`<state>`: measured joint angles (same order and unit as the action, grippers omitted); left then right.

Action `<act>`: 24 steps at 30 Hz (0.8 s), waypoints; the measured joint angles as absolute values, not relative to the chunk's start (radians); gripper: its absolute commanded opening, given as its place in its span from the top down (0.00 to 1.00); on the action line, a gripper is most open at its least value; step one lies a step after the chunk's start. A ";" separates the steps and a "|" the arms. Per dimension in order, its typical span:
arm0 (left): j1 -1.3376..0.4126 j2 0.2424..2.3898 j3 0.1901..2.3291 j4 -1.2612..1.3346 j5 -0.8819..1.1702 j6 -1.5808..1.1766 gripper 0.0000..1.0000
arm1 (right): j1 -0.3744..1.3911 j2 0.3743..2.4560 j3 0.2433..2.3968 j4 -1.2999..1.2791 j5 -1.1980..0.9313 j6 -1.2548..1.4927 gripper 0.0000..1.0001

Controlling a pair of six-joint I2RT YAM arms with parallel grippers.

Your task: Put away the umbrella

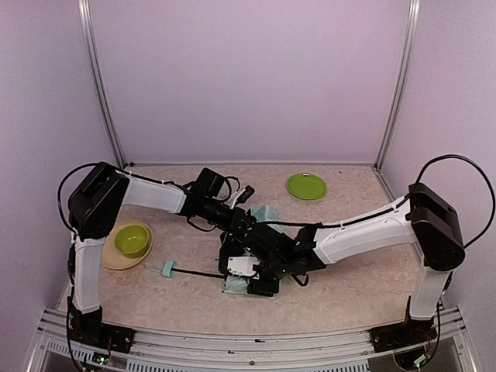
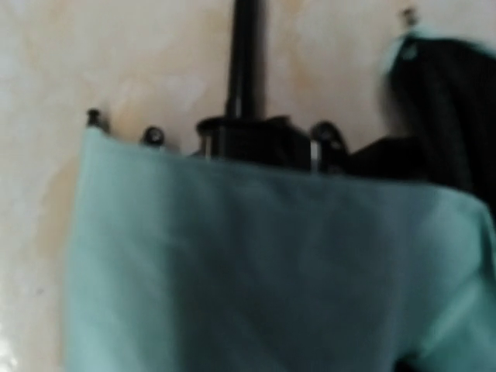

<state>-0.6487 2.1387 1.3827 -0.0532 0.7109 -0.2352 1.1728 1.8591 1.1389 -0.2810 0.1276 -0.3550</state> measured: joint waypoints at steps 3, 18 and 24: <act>-0.648 2.139 1.383 -0.054 0.723 -0.232 0.84 | 1.151 1.890 1.161 -0.298 0.069 -0.336 0.56; -0.456 1.612 1.095 0.187 0.601 -0.224 0.42 | 1.012 1.897 1.218 -0.434 -0.417 -0.189 0.74; -0.617 1.254 0.869 0.201 0.512 -0.012 0.41 | 0.905 1.970 1.240 -0.492 -0.786 -0.125 0.76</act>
